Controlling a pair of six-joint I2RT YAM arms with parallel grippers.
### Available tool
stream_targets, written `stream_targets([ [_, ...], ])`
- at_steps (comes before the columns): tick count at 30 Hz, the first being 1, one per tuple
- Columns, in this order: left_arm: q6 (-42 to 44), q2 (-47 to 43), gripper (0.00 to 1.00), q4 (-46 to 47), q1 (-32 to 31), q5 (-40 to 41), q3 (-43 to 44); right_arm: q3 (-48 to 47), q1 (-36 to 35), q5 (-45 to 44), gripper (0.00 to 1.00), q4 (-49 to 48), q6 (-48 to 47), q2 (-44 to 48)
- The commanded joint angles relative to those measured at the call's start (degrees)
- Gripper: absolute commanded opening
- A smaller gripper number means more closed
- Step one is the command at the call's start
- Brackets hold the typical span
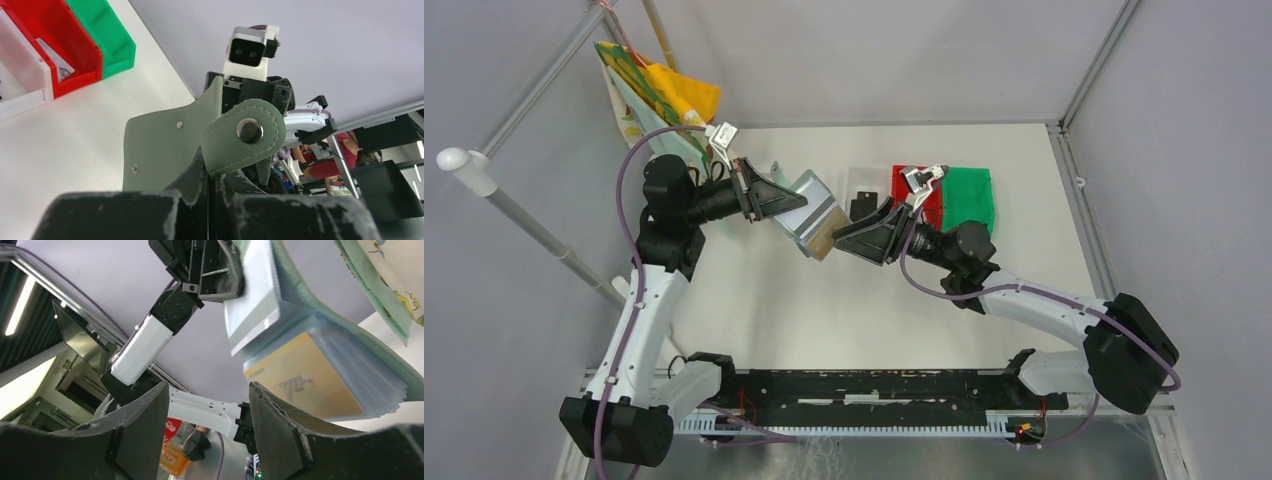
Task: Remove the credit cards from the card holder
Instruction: Remove the credit card from the card holder.
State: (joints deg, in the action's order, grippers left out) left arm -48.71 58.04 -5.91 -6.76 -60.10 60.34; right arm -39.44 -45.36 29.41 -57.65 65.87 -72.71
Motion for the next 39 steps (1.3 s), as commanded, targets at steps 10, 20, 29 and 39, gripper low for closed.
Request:
stream_targets([
  [10,-6.0,-2.4,0.02,5.3,0.1,-0.6,-0.6,-5.4,-1.4,-1.8,0.60,-15.7,8.1,-8.6],
  [20,-8.7,-3.3,0.02,7.6,0.1,0.0,-0.4,-8.8,-2.4,-2.3,0.58,-18.9,11.2,-13.0],
  [29,-6.3,-4.0,0.02,3.9,0.1,1.1,-1.2,-10.2,-4.1,-4.8,0.32,-29.8,15.0,-16.3],
  [39,-4.4,-3.7,0.32,1.7,0.1,1.0,-0.7,-7.4,-4.6,-7.0,0.01,-29.9,14.3,-16.3],
])
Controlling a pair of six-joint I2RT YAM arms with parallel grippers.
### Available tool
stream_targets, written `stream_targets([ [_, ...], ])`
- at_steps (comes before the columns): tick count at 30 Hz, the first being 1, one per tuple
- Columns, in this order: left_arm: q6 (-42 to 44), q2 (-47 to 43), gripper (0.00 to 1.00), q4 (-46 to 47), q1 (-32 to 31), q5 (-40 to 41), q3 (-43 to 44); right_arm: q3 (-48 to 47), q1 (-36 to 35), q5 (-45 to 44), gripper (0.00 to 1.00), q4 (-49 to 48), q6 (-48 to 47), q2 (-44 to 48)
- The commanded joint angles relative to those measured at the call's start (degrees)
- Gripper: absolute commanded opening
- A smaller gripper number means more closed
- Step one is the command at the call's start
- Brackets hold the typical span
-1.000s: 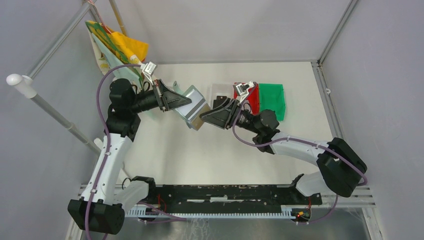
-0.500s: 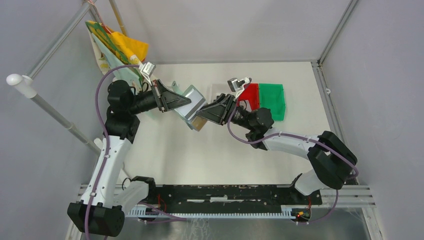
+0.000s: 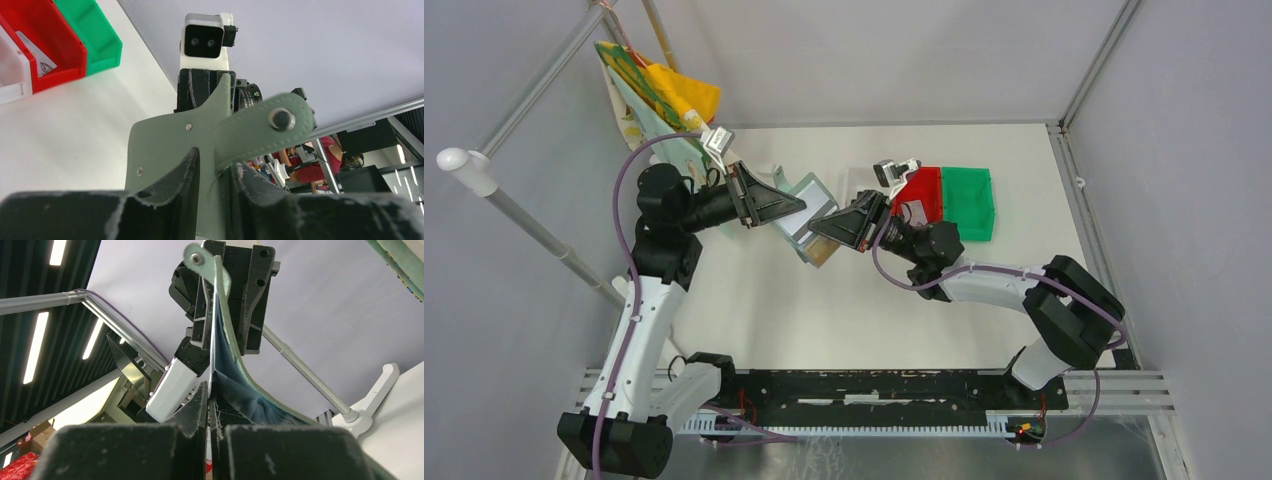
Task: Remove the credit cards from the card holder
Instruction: Remove the credit card from the card holder.
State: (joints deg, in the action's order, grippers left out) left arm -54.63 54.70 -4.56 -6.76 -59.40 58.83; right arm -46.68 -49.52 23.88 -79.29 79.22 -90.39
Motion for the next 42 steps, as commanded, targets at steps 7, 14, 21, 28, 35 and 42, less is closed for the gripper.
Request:
stream_targets([
  [7,0.4,-0.7,0.35,2.3,0.1,-1.4,1.2,1.5,-0.5,-2.0,0.00,-7.6,-0.1,2.2],
  [14,-1.4,-1.8,0.26,5.7,0.1,-1.2,1.5,1.4,-0.4,-2.3,0.00,-8.8,0.2,2.1],
  [21,-1.5,-1.6,0.02,4.8,0.1,-0.8,1.8,3.2,-0.5,-1.5,0.01,-8.9,-0.6,3.7],
  [28,-2.2,-1.9,0.02,5.1,0.0,-0.3,1.9,5.0,-0.5,-1.5,0.23,-12.3,0.4,3.9],
  [35,-2.3,-1.8,0.02,4.9,0.1,-0.5,1.6,2.9,-0.5,-2.5,0.22,-13.9,1.3,2.8],
  [42,-3.2,-1.2,0.02,4.9,0.0,-0.5,2.4,4.5,-0.5,-2.8,0.00,-14.9,1.1,3.4],
])
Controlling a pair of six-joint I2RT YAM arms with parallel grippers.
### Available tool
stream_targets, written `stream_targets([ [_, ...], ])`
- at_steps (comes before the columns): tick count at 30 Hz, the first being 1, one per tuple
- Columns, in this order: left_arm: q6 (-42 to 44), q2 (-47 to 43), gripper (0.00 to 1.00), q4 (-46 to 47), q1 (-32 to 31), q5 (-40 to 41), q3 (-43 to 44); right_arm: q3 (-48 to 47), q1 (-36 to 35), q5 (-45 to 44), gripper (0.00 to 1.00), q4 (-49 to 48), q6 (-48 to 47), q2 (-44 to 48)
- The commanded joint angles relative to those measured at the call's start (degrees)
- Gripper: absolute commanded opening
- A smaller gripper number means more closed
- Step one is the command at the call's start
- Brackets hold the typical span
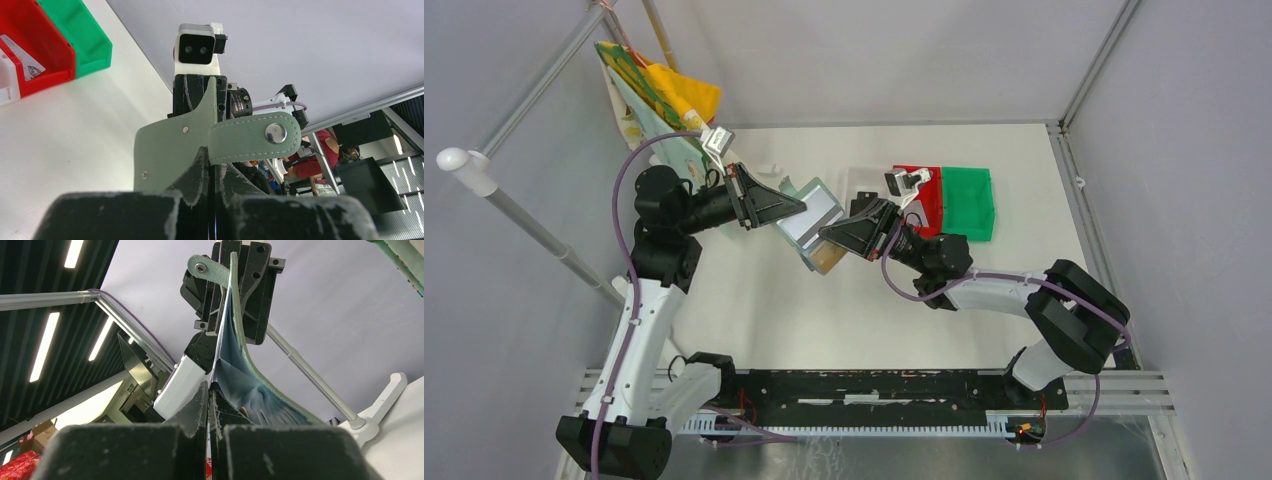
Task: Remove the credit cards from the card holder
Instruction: Remove the credit card from the card holder.
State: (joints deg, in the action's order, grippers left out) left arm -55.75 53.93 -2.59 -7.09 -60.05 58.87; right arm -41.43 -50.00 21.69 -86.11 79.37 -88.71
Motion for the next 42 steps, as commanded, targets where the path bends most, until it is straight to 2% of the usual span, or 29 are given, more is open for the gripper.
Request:
stream_targets([
  [1,-2.2,-0.3,0.02,2.9,0.4,0.1,2.6,-0.2,0.0,-0.7,0.00,-8.0,0.8,2.0],
  [20,-3.9,-0.4,0.02,3.9,0.4,-0.8,3.3,5.2,0.2,-0.8,0.00,-5.1,-1.8,5.2],
  [21,-3.8,-0.5,0.02,3.9,0.4,-0.8,3.2,4.8,0.1,-0.7,0.05,-5.4,-1.7,5.0],
  [22,-3.7,-0.4,0.02,3.8,0.4,-0.8,3.2,4.4,0.0,-0.8,0.16,-6.0,-1.4,4.6],
  [23,-3.8,-0.4,0.02,3.8,0.4,-0.8,3.2,3.9,0.0,-0.9,0.23,-6.5,-1.0,4.3],
  [27,-3.6,-0.4,0.02,3.7,0.4,-0.6,2.9,1.6,-0.3,-1.0,0.36,-8.3,1.1,2.1],
  [29,-3.5,-0.4,0.02,3.6,0.4,-0.6,2.7,0.6,-0.5,-1.1,0.36,-8.9,1.6,1.2],
  [33,-3.5,-0.4,0.02,3.6,0.4,-0.8,2.7,-0.6,-0.7,-1.6,0.27,-8.5,1.8,0.3],
  [39,-1.3,-0.5,0.02,2.1,0.4,-1.0,3.4,1.8,-0.7,-2.1,0.02,-9.3,2.5,0.7],
  [42,0.8,0.0,0.02,-0.2,0.4,-1.1,4.6,5.2,0.1,-0.1,0.00,-8.8,2.2,2.5],
])
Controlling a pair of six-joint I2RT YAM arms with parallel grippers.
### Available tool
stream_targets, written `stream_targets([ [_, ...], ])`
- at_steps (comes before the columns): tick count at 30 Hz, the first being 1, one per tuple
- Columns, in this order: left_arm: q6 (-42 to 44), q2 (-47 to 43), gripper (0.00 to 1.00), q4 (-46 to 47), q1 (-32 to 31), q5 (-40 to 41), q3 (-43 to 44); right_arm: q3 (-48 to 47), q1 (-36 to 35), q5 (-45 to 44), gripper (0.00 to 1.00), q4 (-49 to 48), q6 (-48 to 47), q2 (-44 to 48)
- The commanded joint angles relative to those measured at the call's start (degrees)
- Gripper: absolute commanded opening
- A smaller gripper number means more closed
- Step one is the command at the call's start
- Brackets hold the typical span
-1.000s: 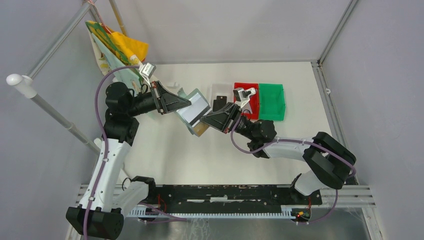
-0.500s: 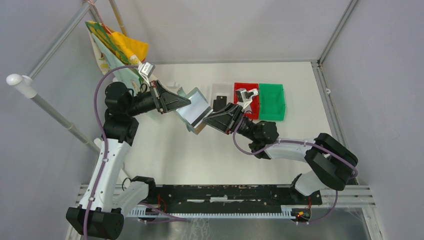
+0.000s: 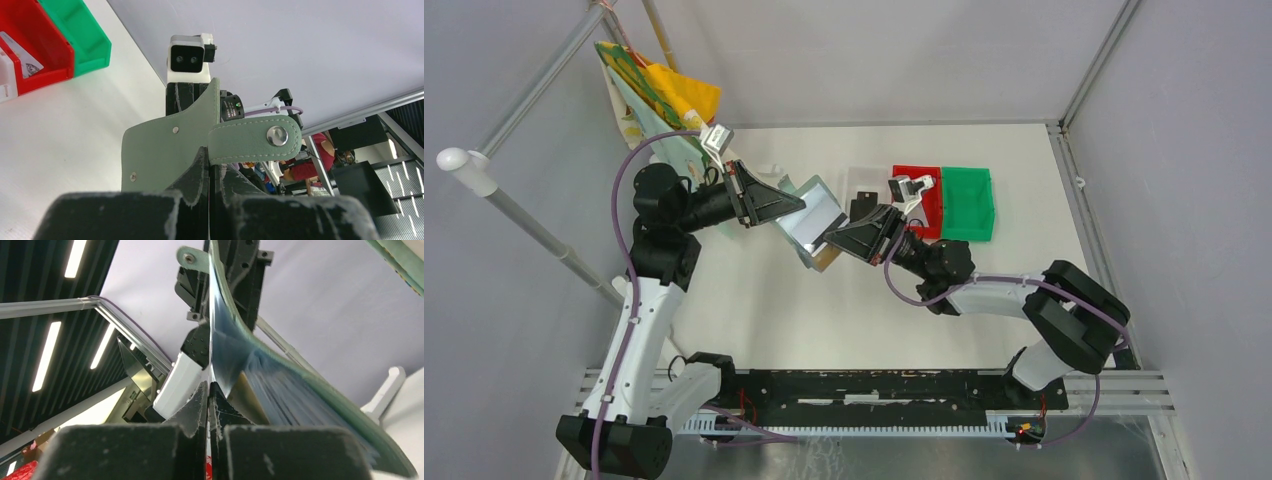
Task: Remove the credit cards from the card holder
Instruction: Remove the credit card from the card holder, then place the credit card in the storage box.
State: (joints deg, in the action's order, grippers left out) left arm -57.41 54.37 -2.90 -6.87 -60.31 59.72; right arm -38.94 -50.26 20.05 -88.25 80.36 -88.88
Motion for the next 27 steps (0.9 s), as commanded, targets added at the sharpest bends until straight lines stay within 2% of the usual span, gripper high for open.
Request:
stream_targets([
  [1,3.5,-0.1,0.02,-0.7,0.2,-1.0,4.4,4.5,0.8,2.2,0.00,-6.3,0.8,3.8],
  [4,7.1,0.2,0.02,-3.6,0.2,-1.0,6.3,9.4,2.7,4.6,0.00,-2.6,-0.8,7.7],
  [9,18.1,0.6,0.02,-11.7,0.2,-0.2,9.3,12.2,9.1,14.2,0.00,13.6,-6.2,16.4],
  [11,24.3,1.3,0.02,-16.9,0.2,0.1,10.9,11.2,13.5,19.1,0.00,23.7,-10.2,19.9],
  [12,26.8,1.6,0.02,-19.0,0.2,0.2,11.4,9.8,15.8,22.0,0.00,32.4,-14.0,21.5],
  [13,28.8,2.0,0.02,-20.6,0.2,0.1,12.0,6.8,18.2,24.0,0.00,42.4,-21.0,23.2],
  [14,30.9,2.2,0.02,-22.2,0.2,0.0,12.4,3.2,19.9,23.9,0.00,57.4,-29.1,24.2],
  [16,34.4,2.2,0.02,-24.3,0.3,0.0,12.9,-5.2,23.0,19.9,0.00,80.3,-45.3,24.9],
  [18,37.6,2.0,0.02,-26.0,0.1,-0.2,13.3,-11.9,25.3,14.3,0.00,94.1,-56.0,23.9],
  [19,38.8,2.0,0.02,-26.7,0.2,-0.6,13.5,-13.8,26.6,12.3,0.00,98.3,-58.5,23.1],
  [22,41.6,2.1,0.02,-29.0,0.2,-2.8,14.4,-19.0,28.7,4.8,0.00,106.7,-65.2,19.6],
  [27,44.3,1.9,0.02,-31.6,0.2,-4.8,15.4,-25.3,31.0,-3.1,0.00,112.1,-70.9,11.0],
])
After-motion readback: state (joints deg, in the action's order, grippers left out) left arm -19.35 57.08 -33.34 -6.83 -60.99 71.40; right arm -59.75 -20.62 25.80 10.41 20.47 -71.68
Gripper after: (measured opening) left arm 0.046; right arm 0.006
